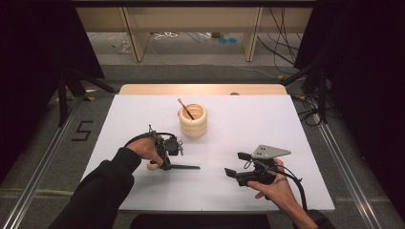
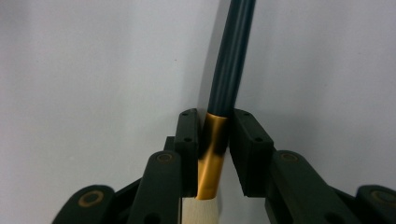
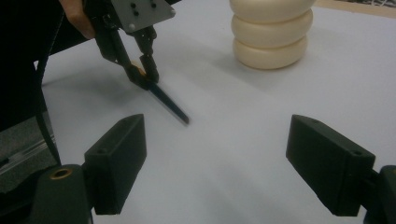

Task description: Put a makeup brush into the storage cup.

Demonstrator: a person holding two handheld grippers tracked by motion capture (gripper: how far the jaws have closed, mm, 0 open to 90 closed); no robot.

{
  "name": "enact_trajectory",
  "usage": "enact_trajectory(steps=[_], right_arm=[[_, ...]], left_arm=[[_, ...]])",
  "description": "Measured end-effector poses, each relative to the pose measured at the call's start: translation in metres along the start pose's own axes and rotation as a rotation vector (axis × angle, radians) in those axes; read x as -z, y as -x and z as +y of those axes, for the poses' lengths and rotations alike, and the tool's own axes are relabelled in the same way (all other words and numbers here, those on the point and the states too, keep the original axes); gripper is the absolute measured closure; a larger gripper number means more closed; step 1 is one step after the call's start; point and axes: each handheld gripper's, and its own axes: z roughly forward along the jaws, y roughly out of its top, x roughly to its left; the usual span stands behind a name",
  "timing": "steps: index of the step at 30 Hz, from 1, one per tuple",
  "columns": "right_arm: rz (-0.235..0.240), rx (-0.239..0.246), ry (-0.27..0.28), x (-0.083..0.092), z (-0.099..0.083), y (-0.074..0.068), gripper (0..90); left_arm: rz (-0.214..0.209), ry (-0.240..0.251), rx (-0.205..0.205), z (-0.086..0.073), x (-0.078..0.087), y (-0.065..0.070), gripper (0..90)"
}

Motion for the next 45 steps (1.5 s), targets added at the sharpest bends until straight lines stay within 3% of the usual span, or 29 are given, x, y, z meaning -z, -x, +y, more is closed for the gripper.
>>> enact_trajectory(steps=[7, 19, 30, 45], right_arm=[[-0.005, 0.001, -0.019, 0.002, 0.0, 0.0, 21.0], [0.001, 0.002, -0.004, 0.001, 0.0, 0.0, 21.0], [0.007, 0.003, 0.0, 0.0, 0.0, -0.001, 21.0], [0.01, -0.003, -0.007, 0.001, 0.0, -0.002, 21.0]], left_arm=[[0.002, -0.022, -0.001, 0.002, 0.0, 0.0, 75.9], [-0.006, -0.037, 0.02, 0.004, 0.0, 0.001, 77.2], [-0.04, 0.012, 0.033, 0.002, 0.009, 0.005, 77.3], [-0.03, 0.046, 0.063, -0.005, 0.021, 0.004, 77.4]])
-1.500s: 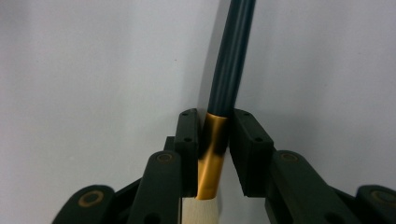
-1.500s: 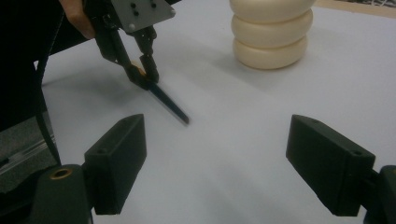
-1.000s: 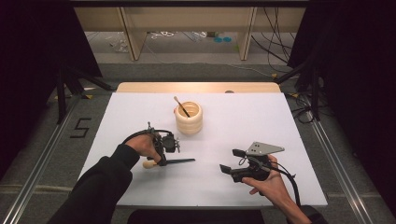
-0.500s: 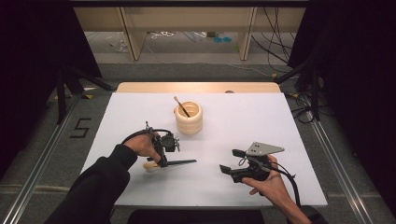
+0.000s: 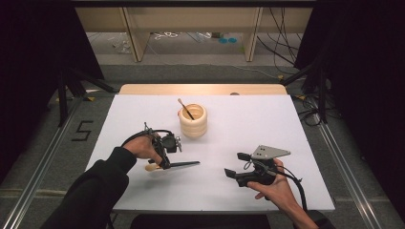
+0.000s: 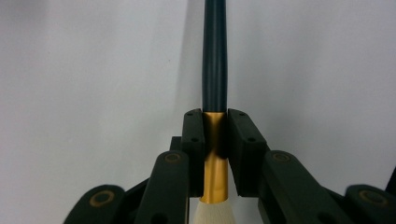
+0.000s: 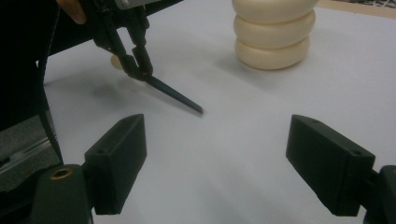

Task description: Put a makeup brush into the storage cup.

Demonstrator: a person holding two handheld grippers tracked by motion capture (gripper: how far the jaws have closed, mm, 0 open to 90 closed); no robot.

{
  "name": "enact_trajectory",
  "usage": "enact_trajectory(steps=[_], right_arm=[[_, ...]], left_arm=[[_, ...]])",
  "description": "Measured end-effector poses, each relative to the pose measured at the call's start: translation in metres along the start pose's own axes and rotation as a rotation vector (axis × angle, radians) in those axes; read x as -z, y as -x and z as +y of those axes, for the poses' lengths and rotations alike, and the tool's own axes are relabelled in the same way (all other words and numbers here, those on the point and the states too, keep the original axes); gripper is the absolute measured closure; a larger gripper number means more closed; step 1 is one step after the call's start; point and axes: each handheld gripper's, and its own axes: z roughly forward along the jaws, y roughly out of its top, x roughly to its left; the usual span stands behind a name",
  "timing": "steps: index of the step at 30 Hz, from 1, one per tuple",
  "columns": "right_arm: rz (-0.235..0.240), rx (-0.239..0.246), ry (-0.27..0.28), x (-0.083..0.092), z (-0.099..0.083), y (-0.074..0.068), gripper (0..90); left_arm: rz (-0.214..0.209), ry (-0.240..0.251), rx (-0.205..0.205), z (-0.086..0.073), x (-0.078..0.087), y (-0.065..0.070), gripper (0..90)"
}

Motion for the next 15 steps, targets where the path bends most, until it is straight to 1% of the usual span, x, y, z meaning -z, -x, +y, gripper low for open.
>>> enact_trajectory(steps=[1, 2, 4, 5, 6, 7, 8, 10, 11, 12, 13, 15], right_arm=[[0.001, 0.002, 0.0, 0.0, 0.0, 0.0, 21.0], [-0.002, 0.013, 0.011, -0.001, 0.0, 0.0, 21.0], [0.0, 0.015, 0.013, -0.001, 0.001, -0.001, 21.0], [0.005, 0.008, 0.005, 0.0, 0.001, -0.002, 21.0], [-0.002, 0.025, 0.003, 0.0, 0.002, -0.002, 21.0], [-0.003, 0.027, 0.006, 0.0, 0.002, -0.003, 21.0], [-0.007, 0.041, 0.005, 0.001, 0.003, -0.003, 21.0], [-0.006, 0.048, 0.018, 0.0, 0.003, -0.005, 21.1], [-0.009, 0.062, 0.024, 0.0, 0.004, -0.006, 21.1], [-0.014, 0.063, 0.006, 0.002, 0.005, -0.007, 21.1], [-0.016, 0.081, 0.006, 0.001, 0.005, -0.007, 21.1], [-0.019, 0.095, 0.007, 0.001, 0.006, -0.009, 21.2]], left_arm=[[-0.007, 0.008, 0.011, 0.0, 0.001, 0.001, 77.4], [-0.004, 0.012, 0.009, 0.0, 0.002, 0.001, 77.4], [-0.009, 0.018, 0.017, 0.0, 0.005, 0.002, 77.4], [-0.004, 0.022, 0.014, 0.0, 0.006, 0.002, 77.4], [-0.008, 0.027, 0.021, 0.0, 0.008, 0.003, 77.4], [-0.006, 0.027, 0.008, 0.001, 0.009, 0.002, 77.4], [-0.003, 0.028, 0.015, 0.001, 0.011, 0.003, 77.4], [-0.005, 0.027, 0.014, 0.001, 0.013, 0.005, 77.4], [-0.006, 0.032, 0.015, 0.002, 0.015, 0.005, 77.4], [-0.019, 0.031, 0.022, 0.002, 0.016, 0.006, 77.4], [-0.014, 0.037, 0.022, 0.002, 0.018, 0.007, 77.4], [-0.011, 0.038, 0.017, 0.003, 0.021, 0.008, 77.4]])
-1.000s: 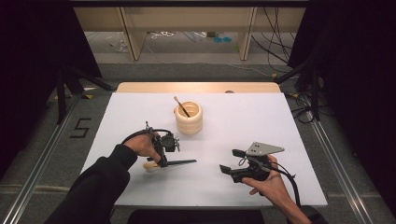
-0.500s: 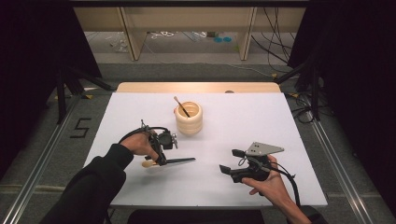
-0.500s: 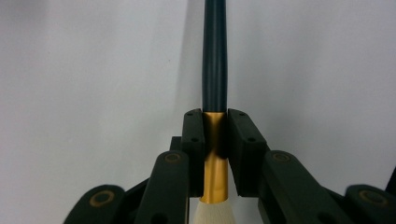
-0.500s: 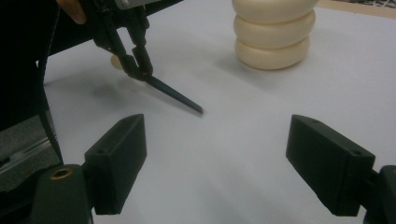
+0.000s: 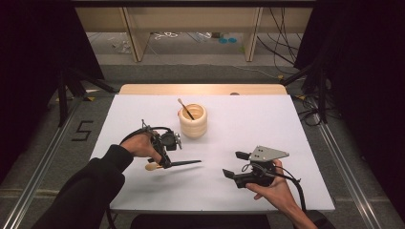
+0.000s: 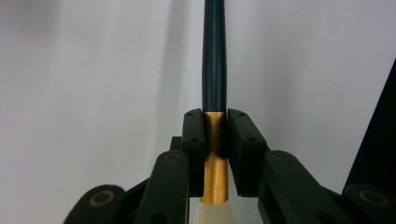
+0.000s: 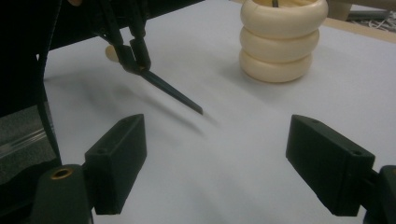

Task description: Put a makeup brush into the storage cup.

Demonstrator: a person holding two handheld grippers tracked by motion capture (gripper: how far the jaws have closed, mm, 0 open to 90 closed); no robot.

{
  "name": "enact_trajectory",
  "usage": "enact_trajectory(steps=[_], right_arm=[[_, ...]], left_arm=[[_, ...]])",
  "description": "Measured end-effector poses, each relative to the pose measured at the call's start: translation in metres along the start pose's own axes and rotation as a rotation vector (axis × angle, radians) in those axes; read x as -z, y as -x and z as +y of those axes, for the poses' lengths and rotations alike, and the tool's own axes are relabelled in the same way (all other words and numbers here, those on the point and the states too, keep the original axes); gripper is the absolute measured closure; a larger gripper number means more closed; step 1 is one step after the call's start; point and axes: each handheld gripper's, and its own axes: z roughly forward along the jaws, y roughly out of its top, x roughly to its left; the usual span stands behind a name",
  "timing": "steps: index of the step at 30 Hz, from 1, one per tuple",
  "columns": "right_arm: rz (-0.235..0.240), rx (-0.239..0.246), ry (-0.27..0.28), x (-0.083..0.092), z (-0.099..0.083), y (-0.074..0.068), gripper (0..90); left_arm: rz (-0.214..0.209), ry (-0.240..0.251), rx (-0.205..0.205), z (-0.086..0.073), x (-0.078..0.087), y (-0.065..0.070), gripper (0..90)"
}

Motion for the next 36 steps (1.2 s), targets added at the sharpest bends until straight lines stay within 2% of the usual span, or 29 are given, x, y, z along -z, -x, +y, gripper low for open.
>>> enact_trajectory(steps=[5, 14, 17, 21, 24, 30, 36], right_arm=[[-0.008, 0.039, 0.011, 0.0, 0.003, -0.005, 21.3], [-0.007, 0.079, 0.016, -0.001, 0.007, -0.01, 21.4], [-0.018, 0.114, 0.02, -0.001, 0.01, -0.013, 21.4], [-0.028, 0.173, 0.017, -0.001, 0.014, -0.02, 21.4], [-0.041, 0.23, 0.013, -0.002, 0.016, -0.027, 21.5], [-0.091, 0.38, -0.006, -0.007, 0.021, -0.04, 22.0], [-0.111, 0.51, -0.049, -0.016, 0.023, -0.053, 24.8]], left_arm=[[0.011, 0.005, -0.004, 0.002, 0.009, 0.004, 77.4], [0.023, -0.003, -0.021, 0.01, 0.026, 0.012, 77.5], [0.027, -0.001, -0.036, 0.014, 0.031, 0.017, 77.4], [0.011, 0.001, -0.049, 0.02, 0.036, 0.021, 77.5], [0.015, 0.002, -0.065, 0.025, 0.039, 0.024, 77.5], [0.008, -0.006, -0.072, 0.034, 0.041, 0.028, 77.4], [-0.001, -0.009, -0.084, 0.04, 0.042, 0.03, 77.5]])
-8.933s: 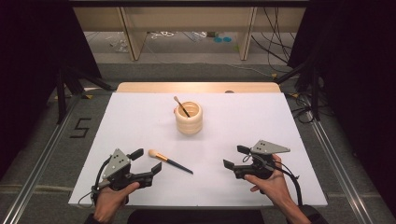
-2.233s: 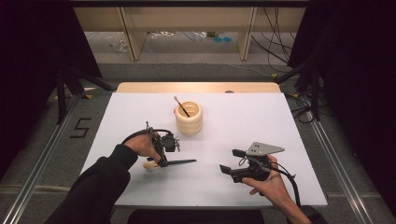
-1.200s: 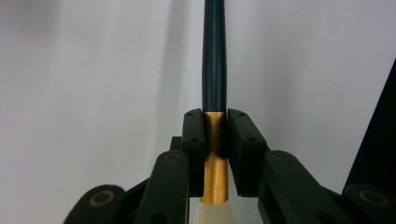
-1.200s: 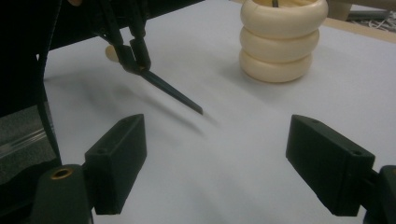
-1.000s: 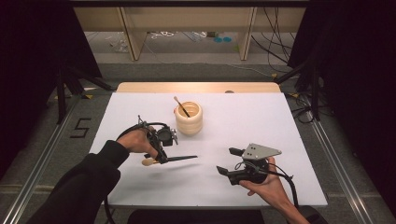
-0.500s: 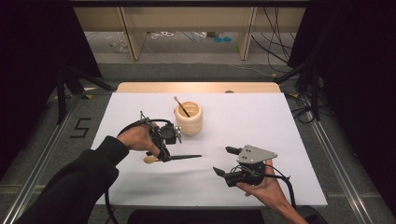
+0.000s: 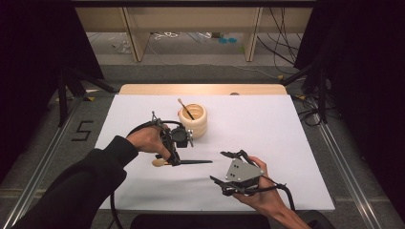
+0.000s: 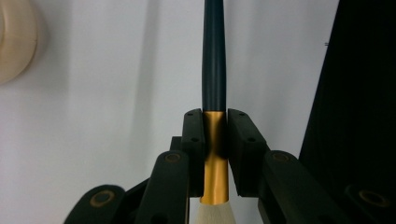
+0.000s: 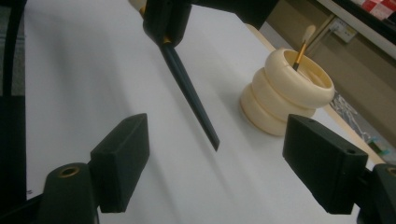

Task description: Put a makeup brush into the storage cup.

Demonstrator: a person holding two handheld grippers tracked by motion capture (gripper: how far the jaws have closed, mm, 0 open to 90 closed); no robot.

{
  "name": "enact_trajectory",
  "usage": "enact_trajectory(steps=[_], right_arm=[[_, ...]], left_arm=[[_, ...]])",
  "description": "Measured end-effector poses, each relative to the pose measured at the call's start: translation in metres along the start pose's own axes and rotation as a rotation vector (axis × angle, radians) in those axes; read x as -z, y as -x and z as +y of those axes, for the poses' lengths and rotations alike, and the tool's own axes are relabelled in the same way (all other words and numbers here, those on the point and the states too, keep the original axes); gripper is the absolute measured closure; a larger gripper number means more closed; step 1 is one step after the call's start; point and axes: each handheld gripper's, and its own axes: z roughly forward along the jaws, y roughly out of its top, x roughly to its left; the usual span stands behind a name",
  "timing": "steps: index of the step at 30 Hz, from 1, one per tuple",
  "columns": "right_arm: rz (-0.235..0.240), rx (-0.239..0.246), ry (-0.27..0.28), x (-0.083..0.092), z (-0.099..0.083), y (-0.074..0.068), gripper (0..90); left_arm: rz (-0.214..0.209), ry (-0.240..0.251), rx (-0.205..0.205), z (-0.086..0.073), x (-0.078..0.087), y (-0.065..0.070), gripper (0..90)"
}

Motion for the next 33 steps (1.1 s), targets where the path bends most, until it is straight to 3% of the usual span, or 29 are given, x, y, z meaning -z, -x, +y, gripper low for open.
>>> enact_trajectory(steps=[9, 19, 22, 23, 24, 28, 29, 31, 33], right_arm=[[-0.014, 0.16, -0.034, -0.018, 0.013, -0.013, 28.3], [-0.045, 0.256, -0.053, -0.035, 0.023, -0.018, 34.8], [-0.047, 0.333, -0.068, -0.039, 0.025, -0.016, 38.9], [-0.035, 0.327, -0.055, -0.041, 0.026, -0.017, 40.1], [-0.048, 0.367, -0.063, -0.042, 0.026, -0.016, 41.7], [-0.048, 0.402, -0.072, -0.046, 0.029, -0.018, 47.7], [-0.04, 0.379, -0.078, -0.047, 0.028, -0.02, 49.1], [-0.042, 0.422, -0.084, -0.048, 0.029, -0.019, 52.8], [-0.025, 0.422, -0.088, -0.049, 0.029, -0.018, 55.4]], left_arm=[[-0.004, 0.002, -0.01, 0.007, 0.01, 0.005, 77.4], [-0.008, 0.002, -0.02, 0.012, 0.014, 0.009, 77.5], [-0.014, -0.003, -0.017, 0.013, 0.014, 0.009, 77.4], [-0.018, -0.002, -0.017, 0.013, 0.014, 0.009, 77.4], [-0.017, -0.001, -0.017, 0.013, 0.013, 0.009, 77.4], [-0.018, -0.002, -0.017, 0.015, 0.014, 0.009, 77.4], [-0.016, -0.003, -0.018, 0.015, 0.014, 0.009, 77.4], [-0.017, -0.005, -0.024, 0.015, 0.014, 0.009, 77.4], [-0.017, -0.001, -0.024, 0.015, 0.015, 0.009, 77.4]])
